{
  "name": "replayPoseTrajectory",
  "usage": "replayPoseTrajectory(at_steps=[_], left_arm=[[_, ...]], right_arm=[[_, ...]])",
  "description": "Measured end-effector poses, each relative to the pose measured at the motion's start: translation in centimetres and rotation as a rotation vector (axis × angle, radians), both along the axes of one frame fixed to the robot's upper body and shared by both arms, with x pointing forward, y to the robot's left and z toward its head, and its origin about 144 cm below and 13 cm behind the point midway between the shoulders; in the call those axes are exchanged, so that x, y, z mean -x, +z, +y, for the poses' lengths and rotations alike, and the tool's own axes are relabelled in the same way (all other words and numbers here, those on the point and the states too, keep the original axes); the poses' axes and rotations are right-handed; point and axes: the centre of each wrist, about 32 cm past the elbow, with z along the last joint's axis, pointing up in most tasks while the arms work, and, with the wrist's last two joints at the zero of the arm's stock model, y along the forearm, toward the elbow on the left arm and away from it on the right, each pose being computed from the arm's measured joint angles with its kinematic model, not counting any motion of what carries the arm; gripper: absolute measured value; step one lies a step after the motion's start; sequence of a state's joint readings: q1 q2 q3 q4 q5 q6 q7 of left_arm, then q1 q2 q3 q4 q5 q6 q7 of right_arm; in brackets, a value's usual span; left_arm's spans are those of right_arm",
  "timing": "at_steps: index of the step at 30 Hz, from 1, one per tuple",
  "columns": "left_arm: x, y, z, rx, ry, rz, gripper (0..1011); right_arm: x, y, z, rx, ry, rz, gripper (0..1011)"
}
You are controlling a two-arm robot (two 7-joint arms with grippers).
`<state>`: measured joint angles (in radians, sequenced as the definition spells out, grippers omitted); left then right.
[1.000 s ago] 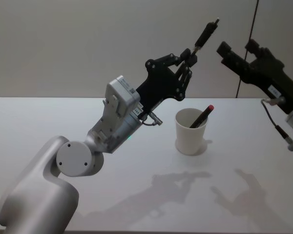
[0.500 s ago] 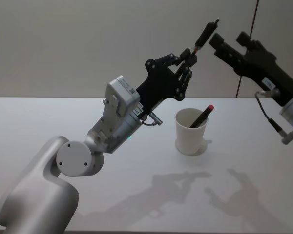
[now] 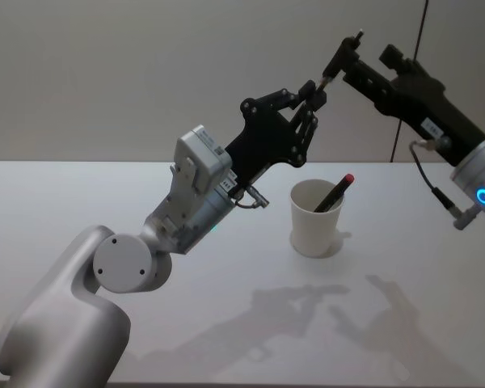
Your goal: Place the pen into the pen holder.
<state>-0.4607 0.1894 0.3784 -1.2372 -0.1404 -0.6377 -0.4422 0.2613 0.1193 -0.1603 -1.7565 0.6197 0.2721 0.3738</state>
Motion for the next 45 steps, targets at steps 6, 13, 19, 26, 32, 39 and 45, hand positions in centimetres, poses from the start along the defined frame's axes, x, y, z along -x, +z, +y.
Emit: replayPoseTrajectory(at_steps=[6,13,19,26,32,39,45], left_arm=[[0.0,0.0,0.0,0.0,0.0,0.0,130],[0.0,0.0,0.0,0.0,0.0,0.0,130],[0.0,0.0,0.0,0.0,0.0,0.0,130],[0.0,0.0,0.0,0.0,0.0,0.0,130],[0.0,0.0,0.0,0.0,0.0,0.0,130],[0.0,0.0,0.0,0.0,0.0,0.0,130],[0.0,0.0,0.0,0.0,0.0,0.0,137]], right_arm=[[-0.4,0.1,0.4,0.001,-0.001,0.004,984],[-0.8,0.2,0.7,0.001,0.003,0.005,823],[-1.0,0.3,0.9,-0.004,0.01,0.006,653],[-1.1,0.5,1.0,-0.008,0.019,0.009,416],[-1.1,0.7,1.1,-0.011,0.025,0.012,225],[-1.1,0.8,1.2,-0.015,0.03,0.014,132],[-1.1,0.9,1.2,-0.016,0.031,0.015,132]])
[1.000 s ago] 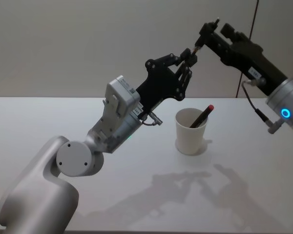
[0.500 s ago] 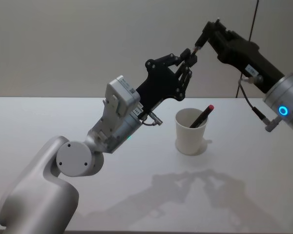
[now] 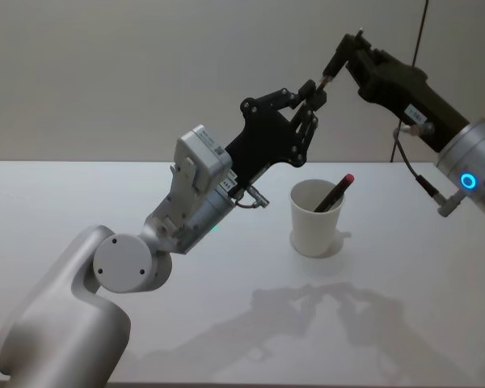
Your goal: Place the pen into the pen holder.
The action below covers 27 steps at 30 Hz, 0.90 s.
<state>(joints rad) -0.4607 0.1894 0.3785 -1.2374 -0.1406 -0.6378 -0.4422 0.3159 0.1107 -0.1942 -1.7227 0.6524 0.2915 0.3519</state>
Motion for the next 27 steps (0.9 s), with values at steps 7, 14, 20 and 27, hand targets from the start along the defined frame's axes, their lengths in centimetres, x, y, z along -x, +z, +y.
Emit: replayPoseTrajectory(at_steps=[7,14,20,27], left_arm=[[0.0,0.0,0.01,0.0,0.0,0.0,311],[0.0,0.0,0.01,0.0,0.0,0.0,540],[0.0,0.0,0.01,0.0,0.0,0.0,724],[0.0,0.0,0.0,0.0,0.0,0.0,921]], right_arm=[[0.01,0.17,-0.05,-0.004,-0.002,-0.002,132],[0.02,0.33,-0.11,-0.012,-0.002,-0.006,132],[0.02,0.43,-0.17,-0.017,-0.004,-0.008,132],[0.04,0.54,-0.27,-0.022,-0.007,-0.011,132]])
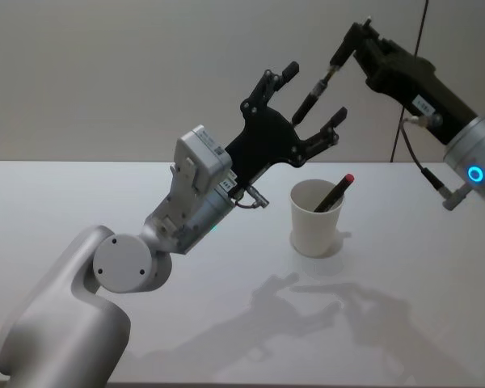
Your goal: Place the pen into the pen holder.
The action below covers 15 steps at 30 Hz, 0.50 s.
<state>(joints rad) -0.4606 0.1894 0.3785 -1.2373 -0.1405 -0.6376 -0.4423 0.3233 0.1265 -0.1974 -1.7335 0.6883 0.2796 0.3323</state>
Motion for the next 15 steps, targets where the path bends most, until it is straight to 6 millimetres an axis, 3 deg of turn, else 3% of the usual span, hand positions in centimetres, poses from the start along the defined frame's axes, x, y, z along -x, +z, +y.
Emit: replayPoseTrajectory(at_steps=[4,15], left_arm=[[0.0,0.0,0.0,0.0,0.0,0.0,1004],[0.0,0.0,0.0,0.0,0.0,0.0,1004]], right_arm=[[0.0,0.05,-0.07,-0.002,-0.005,-0.002,132],[-0.03,0.01,-0.25,0.007,-0.067,-0.018,132]])
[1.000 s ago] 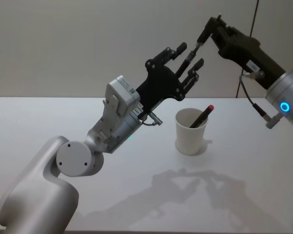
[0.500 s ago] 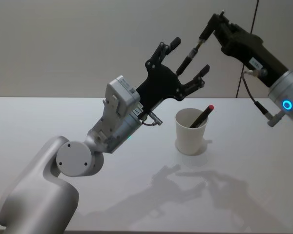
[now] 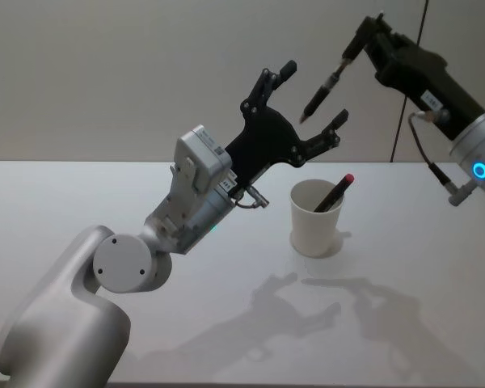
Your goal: Place the pen into the pen holder.
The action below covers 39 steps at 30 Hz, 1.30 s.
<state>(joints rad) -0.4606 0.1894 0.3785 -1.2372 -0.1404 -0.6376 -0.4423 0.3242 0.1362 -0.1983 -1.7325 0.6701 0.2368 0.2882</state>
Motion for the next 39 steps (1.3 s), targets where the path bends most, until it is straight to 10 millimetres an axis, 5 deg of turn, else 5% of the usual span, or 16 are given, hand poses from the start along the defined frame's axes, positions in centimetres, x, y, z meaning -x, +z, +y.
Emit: replayPoseTrajectory(at_steps=[39], left_arm=[[0.0,0.0,0.0,0.0,0.0,0.0,1004]], right_arm=[[-1.8,-4.5,-1.5,0.163,-0.224,0.004,132]])
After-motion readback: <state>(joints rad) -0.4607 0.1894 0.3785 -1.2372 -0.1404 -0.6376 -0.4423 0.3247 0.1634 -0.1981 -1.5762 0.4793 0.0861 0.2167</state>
